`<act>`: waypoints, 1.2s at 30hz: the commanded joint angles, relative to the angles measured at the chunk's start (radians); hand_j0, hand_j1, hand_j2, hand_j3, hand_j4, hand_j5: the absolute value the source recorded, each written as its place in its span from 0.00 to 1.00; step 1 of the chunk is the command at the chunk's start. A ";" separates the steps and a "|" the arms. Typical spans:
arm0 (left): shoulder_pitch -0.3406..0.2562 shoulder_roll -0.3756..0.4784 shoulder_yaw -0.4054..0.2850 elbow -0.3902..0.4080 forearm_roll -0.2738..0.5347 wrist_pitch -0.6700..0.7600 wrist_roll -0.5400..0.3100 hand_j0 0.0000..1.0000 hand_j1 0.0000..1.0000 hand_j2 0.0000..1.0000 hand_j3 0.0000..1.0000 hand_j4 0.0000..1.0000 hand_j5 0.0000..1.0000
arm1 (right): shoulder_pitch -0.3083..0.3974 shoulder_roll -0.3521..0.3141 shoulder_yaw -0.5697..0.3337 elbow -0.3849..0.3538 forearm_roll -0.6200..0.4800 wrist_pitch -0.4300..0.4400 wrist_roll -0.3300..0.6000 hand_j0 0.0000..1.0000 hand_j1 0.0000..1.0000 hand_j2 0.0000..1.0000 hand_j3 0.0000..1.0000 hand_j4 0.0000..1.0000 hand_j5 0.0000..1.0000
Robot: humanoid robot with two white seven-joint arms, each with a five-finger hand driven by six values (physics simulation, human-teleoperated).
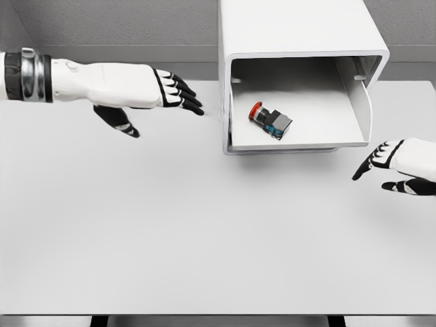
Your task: Slide open multi-storey tabletop storage cabinets and put open load switch and slide close multi-storey tabletop storage cabinets
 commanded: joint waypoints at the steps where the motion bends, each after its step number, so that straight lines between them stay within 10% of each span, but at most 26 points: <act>1: 0.000 0.082 0.000 -0.001 0.010 0.003 0.000 1.00 1.00 1.00 1.00 1.00 1.00 | -0.002 0.002 0.037 0.000 -0.006 0.002 0.000 0.65 0.65 0.65 0.65 0.65 0.65; 36: 0.017 0.042 -0.046 0.086 -0.046 0.003 0.000 1.00 1.00 1.00 1.00 1.00 1.00 | -0.437 0.131 0.445 0.127 0.071 0.002 0.000 0.67 0.67 0.67 0.67 0.67 0.67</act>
